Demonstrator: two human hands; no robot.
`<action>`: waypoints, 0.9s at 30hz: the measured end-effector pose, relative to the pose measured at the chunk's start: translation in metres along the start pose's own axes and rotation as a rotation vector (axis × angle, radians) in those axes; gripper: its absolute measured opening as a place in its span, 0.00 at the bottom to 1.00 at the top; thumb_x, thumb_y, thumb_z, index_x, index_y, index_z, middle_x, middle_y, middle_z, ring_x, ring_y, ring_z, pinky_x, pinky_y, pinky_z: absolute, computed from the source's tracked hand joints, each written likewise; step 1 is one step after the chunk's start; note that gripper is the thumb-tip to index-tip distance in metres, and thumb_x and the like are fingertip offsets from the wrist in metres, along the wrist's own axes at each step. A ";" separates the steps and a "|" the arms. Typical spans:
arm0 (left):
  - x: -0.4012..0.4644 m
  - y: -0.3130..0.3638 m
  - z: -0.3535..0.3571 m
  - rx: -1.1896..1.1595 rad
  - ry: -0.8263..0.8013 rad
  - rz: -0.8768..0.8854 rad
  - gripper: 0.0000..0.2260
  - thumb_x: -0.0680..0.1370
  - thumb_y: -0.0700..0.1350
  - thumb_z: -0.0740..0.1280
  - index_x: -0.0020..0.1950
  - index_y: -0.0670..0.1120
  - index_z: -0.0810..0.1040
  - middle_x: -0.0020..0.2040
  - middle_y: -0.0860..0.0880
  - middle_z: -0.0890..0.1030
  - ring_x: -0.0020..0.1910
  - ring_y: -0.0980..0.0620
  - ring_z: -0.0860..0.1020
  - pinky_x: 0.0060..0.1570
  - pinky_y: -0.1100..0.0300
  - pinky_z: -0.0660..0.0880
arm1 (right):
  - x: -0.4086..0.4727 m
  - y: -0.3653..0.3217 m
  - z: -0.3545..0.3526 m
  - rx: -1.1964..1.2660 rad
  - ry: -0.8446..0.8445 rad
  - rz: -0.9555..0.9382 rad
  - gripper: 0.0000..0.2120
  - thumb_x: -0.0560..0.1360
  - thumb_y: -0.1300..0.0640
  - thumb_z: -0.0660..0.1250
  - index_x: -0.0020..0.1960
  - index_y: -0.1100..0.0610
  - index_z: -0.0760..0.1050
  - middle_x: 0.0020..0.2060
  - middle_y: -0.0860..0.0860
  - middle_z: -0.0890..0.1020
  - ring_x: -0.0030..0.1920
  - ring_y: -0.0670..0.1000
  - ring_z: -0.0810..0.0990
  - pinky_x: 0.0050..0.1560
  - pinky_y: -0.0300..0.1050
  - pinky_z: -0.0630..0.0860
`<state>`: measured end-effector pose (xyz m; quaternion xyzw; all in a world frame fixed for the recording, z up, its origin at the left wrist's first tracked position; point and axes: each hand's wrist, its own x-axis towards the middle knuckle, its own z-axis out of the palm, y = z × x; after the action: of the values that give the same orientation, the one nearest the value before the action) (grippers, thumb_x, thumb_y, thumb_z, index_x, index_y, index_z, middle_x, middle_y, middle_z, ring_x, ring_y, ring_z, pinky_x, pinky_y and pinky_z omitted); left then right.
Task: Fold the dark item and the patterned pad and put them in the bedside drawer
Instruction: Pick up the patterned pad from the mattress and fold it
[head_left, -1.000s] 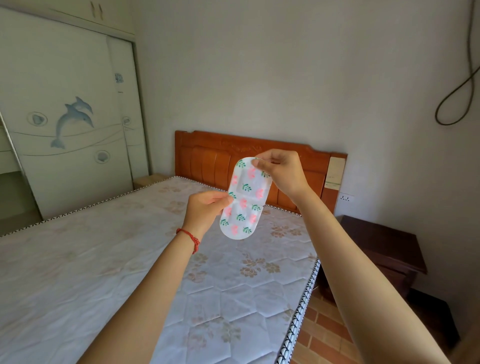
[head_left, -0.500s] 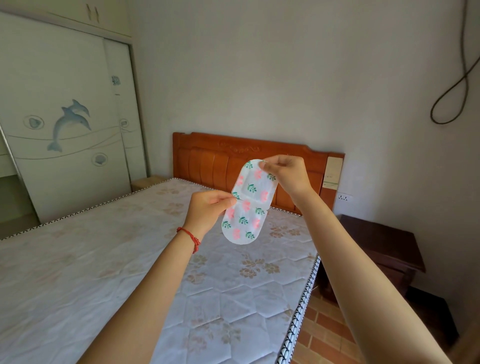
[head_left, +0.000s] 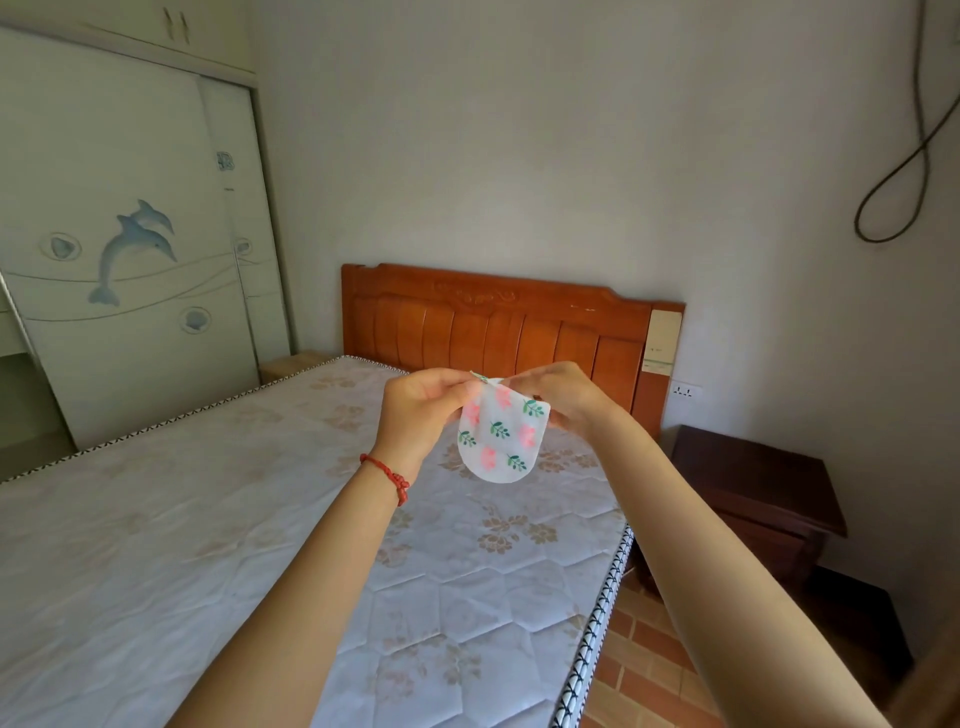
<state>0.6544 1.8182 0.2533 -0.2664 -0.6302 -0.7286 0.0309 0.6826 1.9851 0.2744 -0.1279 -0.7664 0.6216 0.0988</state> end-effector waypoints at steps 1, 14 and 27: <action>0.000 0.000 -0.001 0.000 0.005 0.003 0.07 0.72 0.34 0.69 0.38 0.45 0.82 0.33 0.55 0.84 0.38 0.55 0.82 0.42 0.61 0.80 | 0.000 0.004 0.002 -0.017 -0.009 0.019 0.03 0.72 0.66 0.68 0.45 0.63 0.79 0.36 0.54 0.82 0.37 0.49 0.80 0.30 0.38 0.76; -0.002 -0.005 0.000 0.018 0.104 -0.017 0.09 0.72 0.36 0.69 0.37 0.50 0.81 0.32 0.57 0.83 0.39 0.56 0.81 0.41 0.62 0.79 | 0.002 0.037 0.023 0.032 -0.225 0.139 0.14 0.77 0.53 0.62 0.59 0.58 0.76 0.53 0.57 0.83 0.53 0.58 0.82 0.55 0.55 0.79; 0.008 -0.007 -0.002 0.050 0.274 -0.036 0.05 0.72 0.37 0.70 0.47 0.40 0.82 0.37 0.53 0.81 0.40 0.55 0.80 0.44 0.60 0.79 | -0.003 0.024 -0.010 0.266 -0.041 -0.165 0.11 0.75 0.55 0.66 0.51 0.62 0.79 0.46 0.57 0.84 0.47 0.53 0.83 0.55 0.48 0.78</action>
<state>0.6445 1.8199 0.2505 -0.1520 -0.6428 -0.7427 0.1103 0.6904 1.9982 0.2529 -0.0377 -0.6872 0.7099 0.1498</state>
